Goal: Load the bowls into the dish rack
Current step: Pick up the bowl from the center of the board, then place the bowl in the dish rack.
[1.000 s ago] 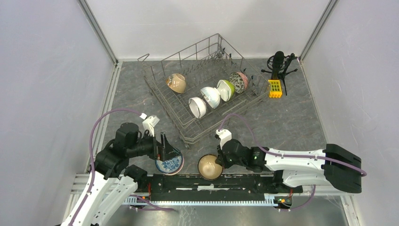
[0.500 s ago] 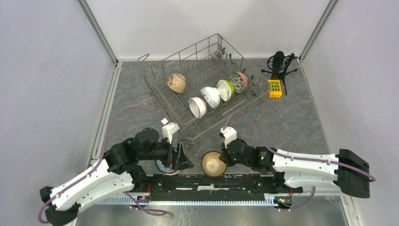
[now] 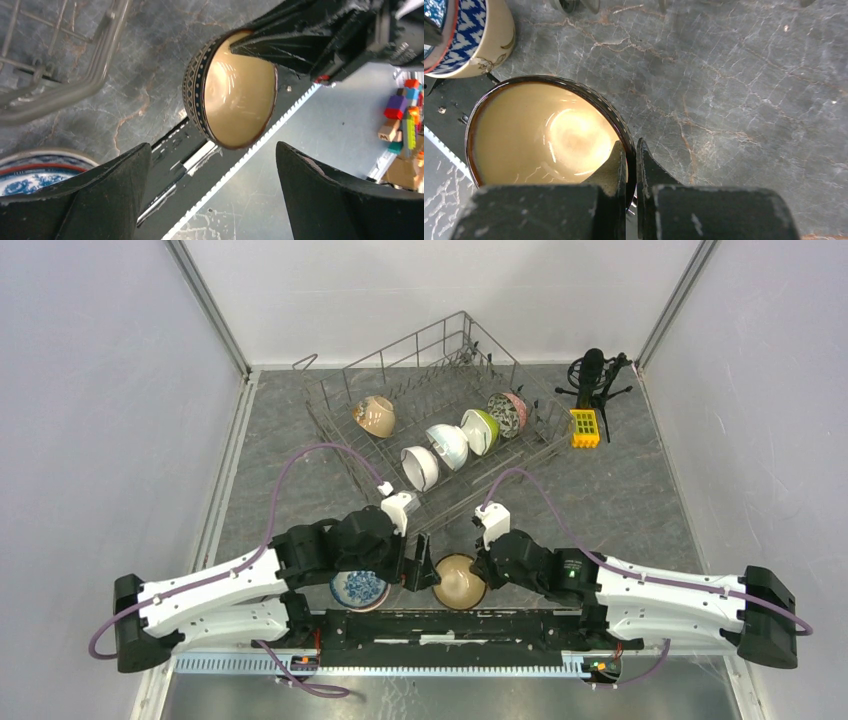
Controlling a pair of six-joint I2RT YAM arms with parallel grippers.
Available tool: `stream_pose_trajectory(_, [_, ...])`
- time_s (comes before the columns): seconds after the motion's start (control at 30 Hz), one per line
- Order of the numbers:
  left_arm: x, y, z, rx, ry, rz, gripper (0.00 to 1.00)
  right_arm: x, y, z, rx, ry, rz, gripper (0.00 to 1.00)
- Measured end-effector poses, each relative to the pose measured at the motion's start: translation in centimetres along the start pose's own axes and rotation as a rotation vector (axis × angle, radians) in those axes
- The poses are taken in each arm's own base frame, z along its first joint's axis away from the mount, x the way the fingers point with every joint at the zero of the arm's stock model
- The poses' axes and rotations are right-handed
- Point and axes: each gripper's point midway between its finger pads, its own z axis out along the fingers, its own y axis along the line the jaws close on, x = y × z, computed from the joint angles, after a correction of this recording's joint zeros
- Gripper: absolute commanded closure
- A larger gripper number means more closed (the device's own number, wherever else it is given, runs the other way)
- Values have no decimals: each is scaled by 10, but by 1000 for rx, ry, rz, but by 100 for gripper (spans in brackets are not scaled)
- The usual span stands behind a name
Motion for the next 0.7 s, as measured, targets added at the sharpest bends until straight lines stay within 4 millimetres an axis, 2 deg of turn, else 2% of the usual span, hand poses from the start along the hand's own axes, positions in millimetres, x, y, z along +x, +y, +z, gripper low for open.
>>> stream_pose_trajectory(0.13, [-7,-2,15,-52,-11,17,6,-10,-4,-6,26,-28,-8,100])
stream_pose_trajectory(0.3, [-3,5,31,-119,6,3,16,-19,-11,-12,69,-49,-27,100])
stream_pose_trajectory(0.53, [-3,8,50,-174,18,-15,35,-29,-16,-19,111,-68,-58,100])
stream_pose_trajectory(0.7, [-8,3,60,-175,9,-29,54,-34,-20,-23,137,-73,-86,100])
